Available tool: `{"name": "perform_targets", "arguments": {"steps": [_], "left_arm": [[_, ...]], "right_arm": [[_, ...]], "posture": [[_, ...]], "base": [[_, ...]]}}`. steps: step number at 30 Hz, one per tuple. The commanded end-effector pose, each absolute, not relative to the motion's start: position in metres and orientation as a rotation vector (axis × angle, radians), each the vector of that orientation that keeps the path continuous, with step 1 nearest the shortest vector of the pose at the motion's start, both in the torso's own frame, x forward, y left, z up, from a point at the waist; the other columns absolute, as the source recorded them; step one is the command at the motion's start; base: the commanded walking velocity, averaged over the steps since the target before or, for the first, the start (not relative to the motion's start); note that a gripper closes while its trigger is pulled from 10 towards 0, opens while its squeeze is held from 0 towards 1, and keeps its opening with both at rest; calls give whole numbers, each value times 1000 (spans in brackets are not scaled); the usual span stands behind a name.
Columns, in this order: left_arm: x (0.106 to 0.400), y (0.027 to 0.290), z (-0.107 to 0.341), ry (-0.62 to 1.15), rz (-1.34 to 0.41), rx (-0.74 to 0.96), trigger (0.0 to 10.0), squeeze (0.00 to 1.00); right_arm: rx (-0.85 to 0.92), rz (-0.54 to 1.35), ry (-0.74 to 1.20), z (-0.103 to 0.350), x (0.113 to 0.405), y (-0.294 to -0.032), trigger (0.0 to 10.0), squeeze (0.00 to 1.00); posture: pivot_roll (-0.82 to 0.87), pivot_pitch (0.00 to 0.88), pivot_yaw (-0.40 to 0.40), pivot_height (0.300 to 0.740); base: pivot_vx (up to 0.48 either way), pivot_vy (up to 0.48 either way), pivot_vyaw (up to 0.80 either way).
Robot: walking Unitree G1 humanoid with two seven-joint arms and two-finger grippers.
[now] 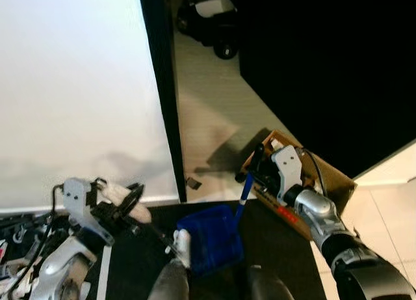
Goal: Sweep floor
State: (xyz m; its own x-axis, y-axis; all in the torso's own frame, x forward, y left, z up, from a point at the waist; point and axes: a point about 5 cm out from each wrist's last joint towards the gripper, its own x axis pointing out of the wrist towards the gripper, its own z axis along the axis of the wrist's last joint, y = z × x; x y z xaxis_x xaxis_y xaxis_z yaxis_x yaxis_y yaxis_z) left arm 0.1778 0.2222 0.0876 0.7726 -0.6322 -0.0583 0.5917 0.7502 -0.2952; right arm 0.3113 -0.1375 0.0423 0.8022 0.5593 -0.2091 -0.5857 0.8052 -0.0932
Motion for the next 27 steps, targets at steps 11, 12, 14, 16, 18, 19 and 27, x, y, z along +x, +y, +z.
{"name": "perform_targets", "arguments": {"steps": [11,12,14,16,18,19,27], "left_arm": [[179,214,122,151,-838,-288,10000,0],[179,214,122,151,-838,-288,10000,0],[183,227,127,143,-791,-182,10000,0],[187,244,133,126,-714,-68,10000,0],[187,244,133,126,-714,-68,10000,0],[189,260,141,112,-637,26,10000,0],[190,307,152,114,-309,295,10000,0]], "right_arm": [[-143,588,233,31,305,-137,10000,0],[-143,588,233,31,305,-137,10000,0],[-141,586,234,30,305,-137,10000,0],[-138,583,235,29,304,-137,10000,0],[-138,583,235,29,304,-137,10000,0],[-136,579,237,28,303,-138,10000,0],[-235,469,215,32,308,-151,10000,0]], "posture": [[176,141,-66,740],[176,141,-66,740],[179,142,-60,740],[181,145,-56,740],[181,145,-56,740],[183,147,-52,740],[196,156,-55,740]], "base": [[0,0,0],[0,0,0],[0,0,0],[0,0,0],[0,0,0],[0,0,0],[0,0,0]]}}
